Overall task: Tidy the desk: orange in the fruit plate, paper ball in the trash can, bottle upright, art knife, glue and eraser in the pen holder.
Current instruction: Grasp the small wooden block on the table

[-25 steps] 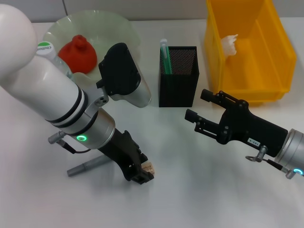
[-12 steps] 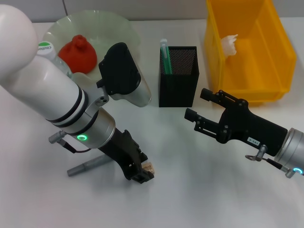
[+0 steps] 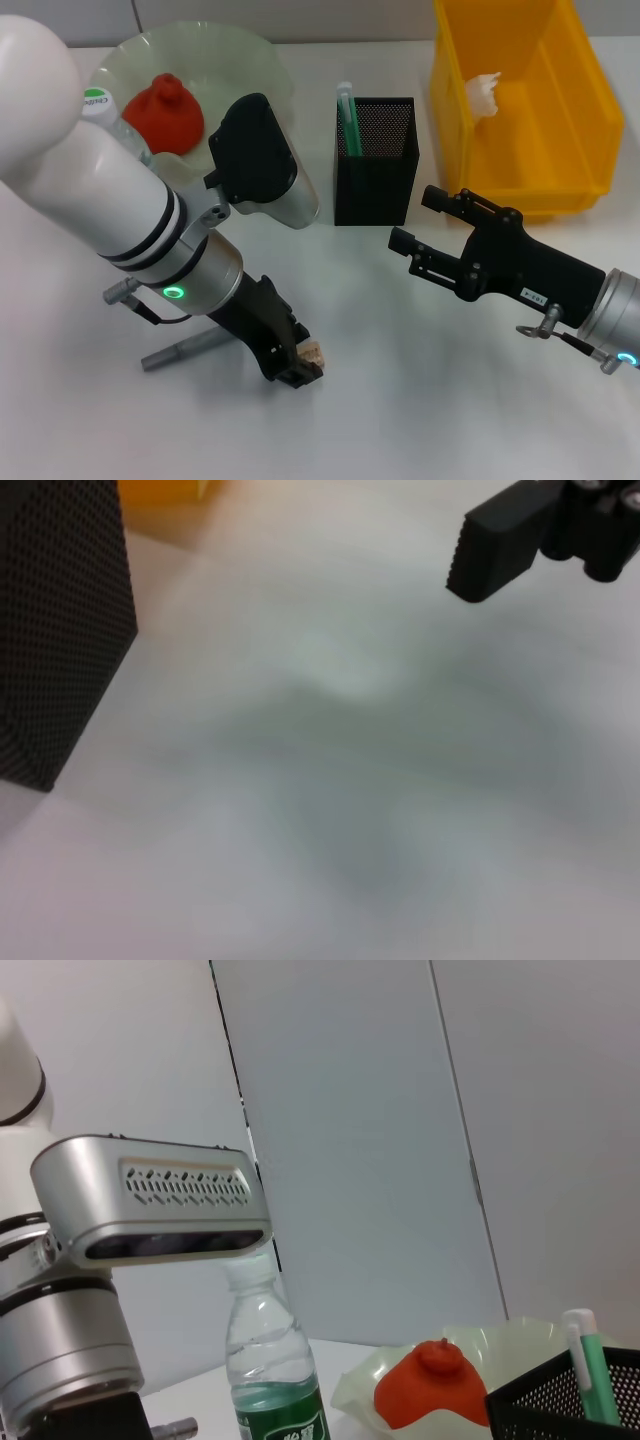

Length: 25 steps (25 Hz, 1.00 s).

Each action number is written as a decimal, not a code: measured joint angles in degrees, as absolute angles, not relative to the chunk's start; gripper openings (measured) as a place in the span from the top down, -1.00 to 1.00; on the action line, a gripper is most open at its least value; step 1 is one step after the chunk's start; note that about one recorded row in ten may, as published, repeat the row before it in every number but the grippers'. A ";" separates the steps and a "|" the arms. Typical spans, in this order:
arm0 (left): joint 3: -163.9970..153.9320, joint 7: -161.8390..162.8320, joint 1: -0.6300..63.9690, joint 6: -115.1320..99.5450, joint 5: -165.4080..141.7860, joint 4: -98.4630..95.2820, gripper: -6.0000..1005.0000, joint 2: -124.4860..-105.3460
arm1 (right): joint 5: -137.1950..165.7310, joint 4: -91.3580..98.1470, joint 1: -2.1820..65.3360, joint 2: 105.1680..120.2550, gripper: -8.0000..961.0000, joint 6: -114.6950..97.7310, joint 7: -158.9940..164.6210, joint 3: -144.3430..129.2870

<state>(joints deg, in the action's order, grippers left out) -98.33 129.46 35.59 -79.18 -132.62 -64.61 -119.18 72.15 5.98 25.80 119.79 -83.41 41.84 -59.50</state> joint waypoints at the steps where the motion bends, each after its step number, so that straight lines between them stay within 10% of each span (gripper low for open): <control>1: -98.35 129.46 35.59 -79.13 -132.63 -64.45 0.17 -119.18 | 72.15 5.98 25.81 119.79 -0.57 -83.42 41.84 -59.50; 25: -99.32 129.77 35.77 -78.81 -133.77 -63.95 0.32 -119.18 | 71.53 5.90 25.84 119.88 -0.57 -83.92 41.84 -59.50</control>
<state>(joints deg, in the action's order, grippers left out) -99.32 129.77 35.77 -78.81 -133.77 -63.95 -119.18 71.53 5.90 25.84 119.88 -83.92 41.84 -59.50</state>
